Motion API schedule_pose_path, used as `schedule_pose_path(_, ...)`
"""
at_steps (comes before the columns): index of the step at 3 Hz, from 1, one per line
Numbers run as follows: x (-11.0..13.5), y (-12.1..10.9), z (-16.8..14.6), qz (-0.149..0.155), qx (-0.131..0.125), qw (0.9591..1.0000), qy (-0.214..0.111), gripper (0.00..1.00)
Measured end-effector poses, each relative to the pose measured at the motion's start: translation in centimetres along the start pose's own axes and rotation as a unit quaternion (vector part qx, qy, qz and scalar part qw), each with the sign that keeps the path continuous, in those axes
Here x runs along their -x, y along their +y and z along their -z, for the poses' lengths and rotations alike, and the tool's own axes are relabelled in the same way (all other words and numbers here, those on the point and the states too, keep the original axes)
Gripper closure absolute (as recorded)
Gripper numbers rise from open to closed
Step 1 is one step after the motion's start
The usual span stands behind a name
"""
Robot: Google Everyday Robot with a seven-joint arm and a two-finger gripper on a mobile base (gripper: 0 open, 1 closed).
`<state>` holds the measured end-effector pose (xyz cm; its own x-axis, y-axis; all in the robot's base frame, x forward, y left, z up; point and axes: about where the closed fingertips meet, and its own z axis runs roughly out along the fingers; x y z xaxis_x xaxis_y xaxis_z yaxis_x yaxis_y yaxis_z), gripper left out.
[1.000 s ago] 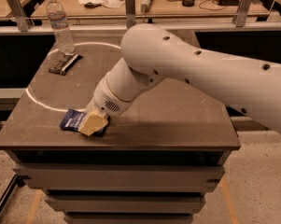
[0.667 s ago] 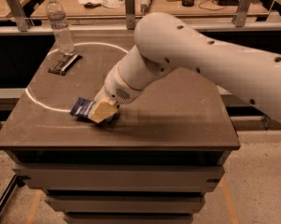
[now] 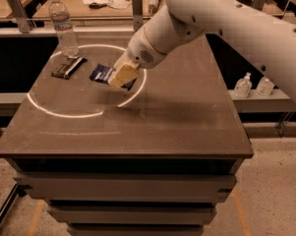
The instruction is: Move rxbar blueberry near water bottle
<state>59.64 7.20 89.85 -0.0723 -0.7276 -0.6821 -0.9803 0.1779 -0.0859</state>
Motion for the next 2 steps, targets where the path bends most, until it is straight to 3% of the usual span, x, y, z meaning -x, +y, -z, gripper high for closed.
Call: schedule_pose_path(2,4.8,-6.7,0.3,0.005,-0.043,0.9990,-0.002,1.00)
